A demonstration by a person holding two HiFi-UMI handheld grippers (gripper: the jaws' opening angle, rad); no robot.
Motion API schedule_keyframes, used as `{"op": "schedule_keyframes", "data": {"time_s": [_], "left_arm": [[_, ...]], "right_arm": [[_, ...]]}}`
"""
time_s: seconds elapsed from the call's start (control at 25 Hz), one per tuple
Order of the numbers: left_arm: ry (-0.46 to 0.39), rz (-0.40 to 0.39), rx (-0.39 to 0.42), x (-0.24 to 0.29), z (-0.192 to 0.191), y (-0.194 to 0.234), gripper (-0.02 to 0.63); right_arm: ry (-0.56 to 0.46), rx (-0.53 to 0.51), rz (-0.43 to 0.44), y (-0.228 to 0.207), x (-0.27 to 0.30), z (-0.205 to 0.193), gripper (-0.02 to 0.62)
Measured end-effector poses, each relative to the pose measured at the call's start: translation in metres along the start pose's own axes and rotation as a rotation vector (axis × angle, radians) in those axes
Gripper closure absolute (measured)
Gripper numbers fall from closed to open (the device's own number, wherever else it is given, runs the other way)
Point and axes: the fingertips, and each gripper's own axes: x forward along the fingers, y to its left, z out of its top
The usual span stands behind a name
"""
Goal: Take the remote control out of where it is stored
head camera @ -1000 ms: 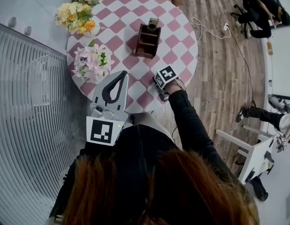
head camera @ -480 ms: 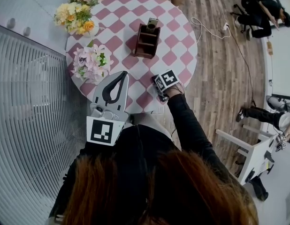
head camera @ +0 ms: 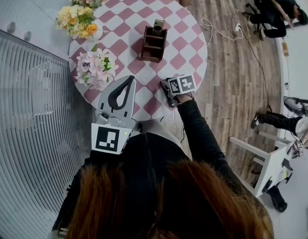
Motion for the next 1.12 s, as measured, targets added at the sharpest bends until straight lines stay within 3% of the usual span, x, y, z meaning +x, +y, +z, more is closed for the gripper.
{"op": "schedule_keyframes", "data": {"time_s": [0.08, 0.2, 0.48, 0.64, 0.92, 1.12], "left_arm": [[0.001, 0.003, -0.004, 0.000, 0.000, 0.000, 0.597], [0.000, 0.005, 0.000, -0.001, 0.001, 0.000, 0.597], [0.001, 0.005, -0.002, 0.000, 0.000, -0.001, 0.597], [0.004, -0.001, -0.006, 0.001, -0.001, -0.003, 0.597], [0.008, -0.010, -0.012, 0.002, -0.004, -0.005, 0.597], [0.007, -0.011, -0.013, 0.003, -0.003, -0.004, 0.597]], "right_arm": [[-0.051, 0.013, -0.005, -0.001, -0.003, 0.002, 0.539], [-0.136, -0.002, -0.005, 0.001, -0.008, 0.008, 0.572], [-0.469, -0.078, -0.007, 0.016, -0.036, 0.036, 0.574], [-0.626, -0.073, 0.036, 0.031, -0.058, 0.051, 0.574], [-0.840, -0.154, -0.015, 0.049, -0.106, 0.076, 0.574], [-0.920, -0.200, -0.031, 0.070, -0.140, 0.086, 0.574]]}}
